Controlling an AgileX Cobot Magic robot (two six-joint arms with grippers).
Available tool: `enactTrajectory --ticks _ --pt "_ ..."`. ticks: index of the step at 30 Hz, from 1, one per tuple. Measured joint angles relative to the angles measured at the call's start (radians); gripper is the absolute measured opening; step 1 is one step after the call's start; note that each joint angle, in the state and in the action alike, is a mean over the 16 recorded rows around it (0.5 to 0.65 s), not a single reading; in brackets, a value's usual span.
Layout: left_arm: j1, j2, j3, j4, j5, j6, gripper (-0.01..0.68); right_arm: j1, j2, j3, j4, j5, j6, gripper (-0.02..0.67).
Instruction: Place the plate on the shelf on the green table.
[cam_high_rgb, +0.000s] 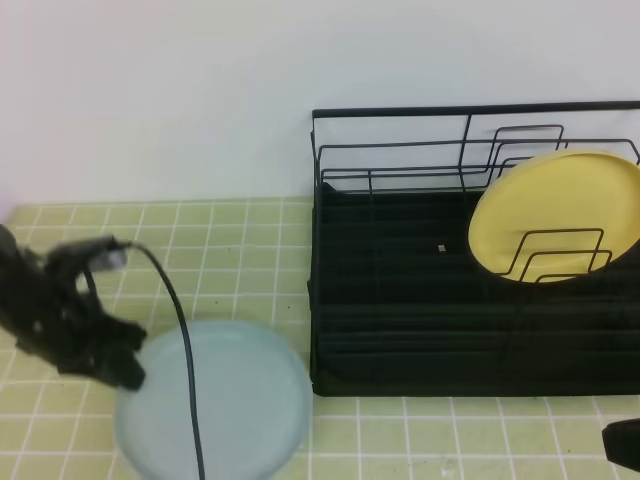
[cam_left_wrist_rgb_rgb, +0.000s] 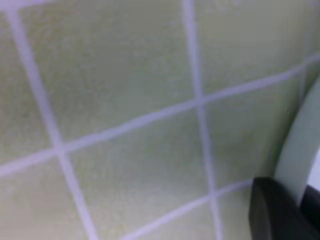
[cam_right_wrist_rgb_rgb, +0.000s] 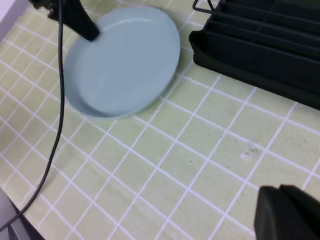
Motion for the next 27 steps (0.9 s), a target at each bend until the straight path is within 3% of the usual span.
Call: enactTrajectory --ticks 15,21,27 --pt "-0.001 -0.210 -0.275 0.109 0.183 -0.112 0.000 0.000 0.000 0.000 -0.016 0.023 0.001 -0.003" --pt "-0.018 -0.320 -0.320 0.050 0.193 -0.109 0.000 0.000 0.000 0.000 0.122 0.014 -0.042 0.009" --pt "-0.102 -0.395 -0.326 -0.021 0.181 -0.101 0.000 0.000 0.000 0.000 0.355 0.000 -0.138 0.091"
